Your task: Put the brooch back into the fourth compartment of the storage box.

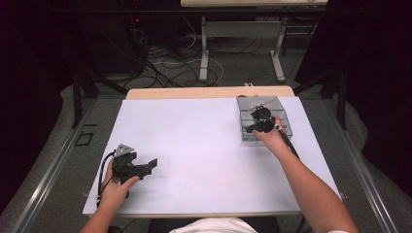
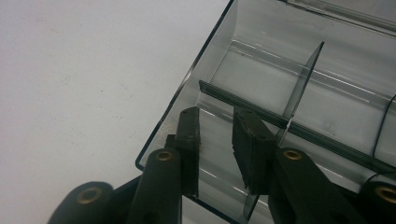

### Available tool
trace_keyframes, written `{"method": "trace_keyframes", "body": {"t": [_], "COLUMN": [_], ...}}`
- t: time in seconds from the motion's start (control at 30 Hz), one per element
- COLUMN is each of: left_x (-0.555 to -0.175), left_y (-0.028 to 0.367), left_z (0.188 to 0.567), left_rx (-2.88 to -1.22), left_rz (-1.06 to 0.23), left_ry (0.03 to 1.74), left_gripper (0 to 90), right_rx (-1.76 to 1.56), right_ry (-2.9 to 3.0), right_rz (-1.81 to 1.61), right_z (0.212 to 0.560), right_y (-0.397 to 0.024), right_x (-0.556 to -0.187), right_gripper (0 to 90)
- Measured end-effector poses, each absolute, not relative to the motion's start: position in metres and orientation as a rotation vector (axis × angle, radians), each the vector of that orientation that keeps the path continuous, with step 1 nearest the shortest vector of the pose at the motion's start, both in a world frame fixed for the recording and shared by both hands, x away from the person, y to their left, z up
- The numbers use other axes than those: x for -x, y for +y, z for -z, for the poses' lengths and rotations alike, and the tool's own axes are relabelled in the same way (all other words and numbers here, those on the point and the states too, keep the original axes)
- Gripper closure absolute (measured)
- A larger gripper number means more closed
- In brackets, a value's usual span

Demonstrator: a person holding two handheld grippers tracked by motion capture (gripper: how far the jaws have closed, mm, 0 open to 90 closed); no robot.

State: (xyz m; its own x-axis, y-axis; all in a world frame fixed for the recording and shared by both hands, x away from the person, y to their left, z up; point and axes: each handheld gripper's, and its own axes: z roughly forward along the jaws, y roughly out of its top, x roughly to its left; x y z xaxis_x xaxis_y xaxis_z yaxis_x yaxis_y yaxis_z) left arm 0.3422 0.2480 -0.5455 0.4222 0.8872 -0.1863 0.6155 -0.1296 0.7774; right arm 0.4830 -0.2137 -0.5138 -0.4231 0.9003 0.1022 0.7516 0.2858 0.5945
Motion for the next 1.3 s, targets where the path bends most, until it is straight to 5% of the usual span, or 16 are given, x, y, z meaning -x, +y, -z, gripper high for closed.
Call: {"method": "trace_keyframes", "body": {"t": [0.5, 1.07, 1.3], "left_x": [-0.342, -0.342, -0.342], "left_y": [0.248, 0.248, 0.247], "left_z": [0.546, 0.546, 0.546], "left_rx": [-1.843, -1.843, -1.842], "left_rz": [-0.41, -0.409, -0.409], "left_ry": [1.287, 1.286, 1.287], "left_gripper": [5.5, 5.4, 5.5], "right_rx": [-1.478, -1.433, -1.415], "right_ry": [2.323, 2.325, 2.334], "right_rz": [-0.888, -0.911, -0.899], "right_z": [0.505, 0.487, 0.482], "right_y": [-0.212, -0.217, -0.225], "right_x": [-0.475, -0.457, -0.447], "right_gripper": [52.2, 17.3, 15.2]}}
